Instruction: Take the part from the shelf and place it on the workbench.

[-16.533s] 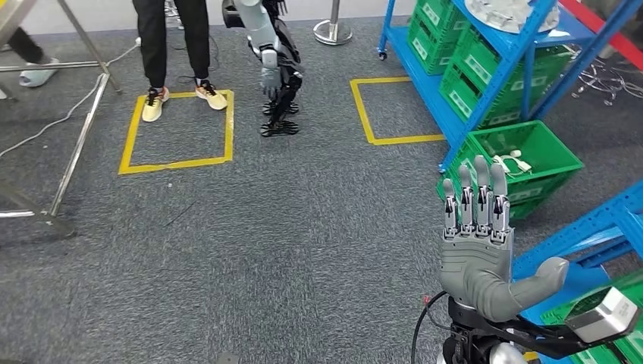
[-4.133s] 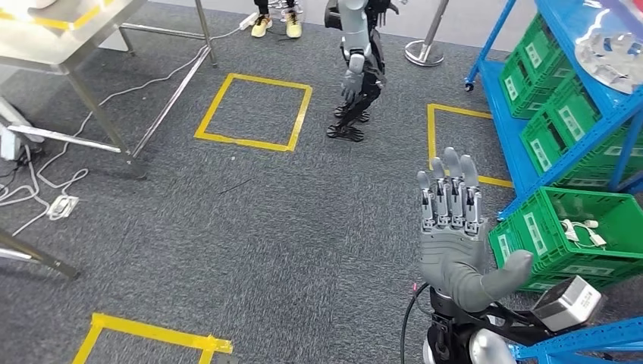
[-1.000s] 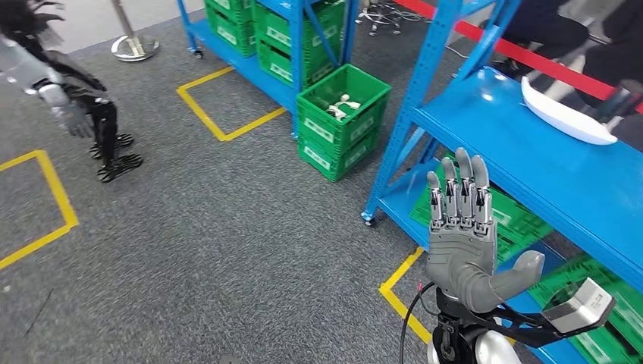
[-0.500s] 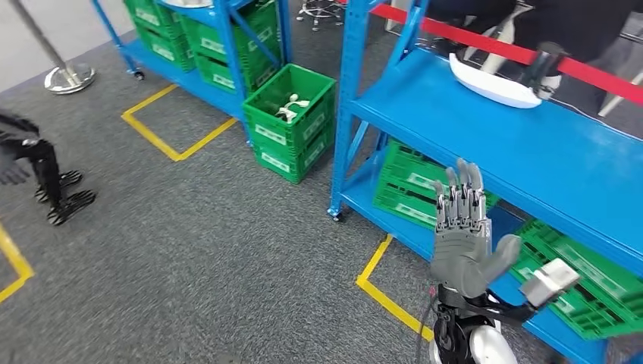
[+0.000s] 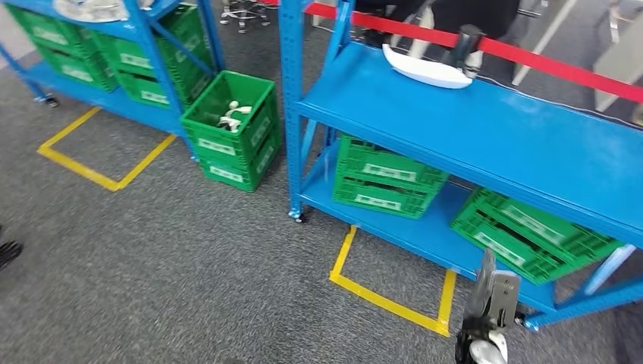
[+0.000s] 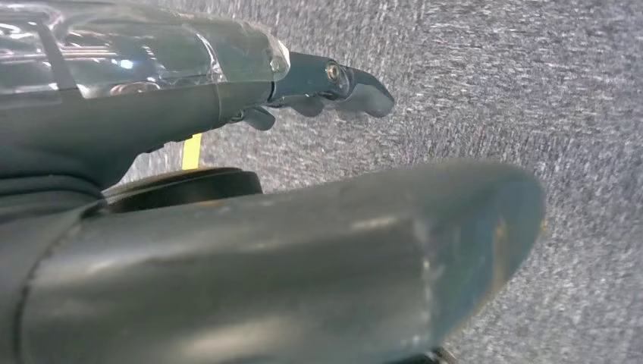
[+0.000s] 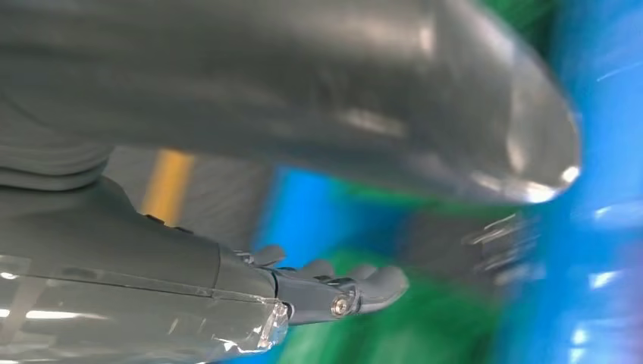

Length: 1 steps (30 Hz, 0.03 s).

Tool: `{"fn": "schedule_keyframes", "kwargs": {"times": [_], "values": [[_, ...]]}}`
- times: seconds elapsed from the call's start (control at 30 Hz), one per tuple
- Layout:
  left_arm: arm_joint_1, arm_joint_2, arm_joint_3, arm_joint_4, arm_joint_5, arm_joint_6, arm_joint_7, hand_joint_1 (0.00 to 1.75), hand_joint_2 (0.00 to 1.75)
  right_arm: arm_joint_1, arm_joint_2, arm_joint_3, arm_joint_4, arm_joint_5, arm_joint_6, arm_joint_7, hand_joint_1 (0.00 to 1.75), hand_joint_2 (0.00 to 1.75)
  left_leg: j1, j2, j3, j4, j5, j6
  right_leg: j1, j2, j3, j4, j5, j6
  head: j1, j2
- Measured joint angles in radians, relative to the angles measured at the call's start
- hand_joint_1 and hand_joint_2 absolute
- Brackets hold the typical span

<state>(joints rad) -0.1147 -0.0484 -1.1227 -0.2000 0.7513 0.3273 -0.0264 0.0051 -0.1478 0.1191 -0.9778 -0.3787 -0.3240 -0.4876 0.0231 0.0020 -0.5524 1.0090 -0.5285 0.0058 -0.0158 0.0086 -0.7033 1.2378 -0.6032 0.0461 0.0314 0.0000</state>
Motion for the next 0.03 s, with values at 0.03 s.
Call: {"fn": "schedule_keyframes", "kwargs": {"times": [0.03], "values": [[0.0,0.001,0.0,0.0,0.0,0.0,0.001,0.0,0.0,0.0,0.001,-0.004,0.035,0.0,0.0,-0.004,0.0,0.0,0.0,0.009,0.002,0.0,-0.003,0.0,-0.001,-0.003,-0.019,0.03,-0.008,0.002,0.001,0.0]]}}
